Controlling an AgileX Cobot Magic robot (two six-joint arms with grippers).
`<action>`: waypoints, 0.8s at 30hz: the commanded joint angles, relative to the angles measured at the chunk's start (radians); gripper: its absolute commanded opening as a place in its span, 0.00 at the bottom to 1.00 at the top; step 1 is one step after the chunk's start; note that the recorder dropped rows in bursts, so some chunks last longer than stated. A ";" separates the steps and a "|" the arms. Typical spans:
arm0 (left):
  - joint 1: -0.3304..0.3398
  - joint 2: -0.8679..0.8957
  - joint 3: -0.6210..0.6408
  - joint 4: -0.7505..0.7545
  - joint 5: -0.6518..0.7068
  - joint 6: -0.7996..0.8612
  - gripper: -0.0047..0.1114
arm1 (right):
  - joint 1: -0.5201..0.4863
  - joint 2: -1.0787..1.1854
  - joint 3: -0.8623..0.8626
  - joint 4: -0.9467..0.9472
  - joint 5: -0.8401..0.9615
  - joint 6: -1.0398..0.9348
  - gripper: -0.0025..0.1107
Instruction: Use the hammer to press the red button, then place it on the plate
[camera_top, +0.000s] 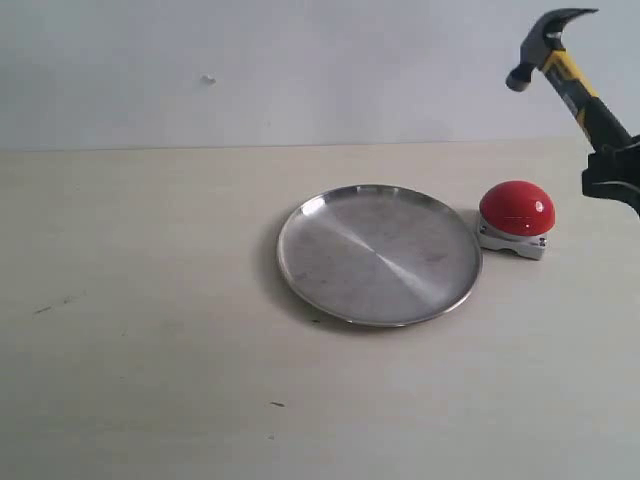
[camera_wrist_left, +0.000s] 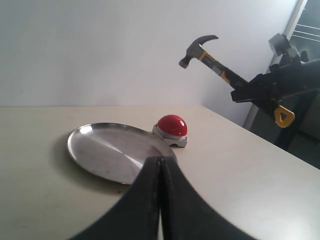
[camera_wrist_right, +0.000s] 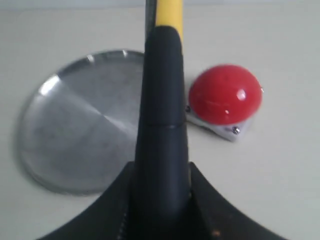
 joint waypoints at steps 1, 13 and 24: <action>0.001 0.003 0.003 0.003 -0.001 -0.002 0.04 | -0.004 -0.007 -0.099 -0.494 0.104 0.486 0.02; 0.001 0.003 0.003 0.003 -0.001 -0.002 0.04 | -0.004 -0.049 -0.029 -0.870 -0.016 0.855 0.02; 0.001 0.003 0.003 0.003 -0.001 -0.002 0.04 | 0.016 -0.065 0.100 -0.880 -0.317 0.863 0.02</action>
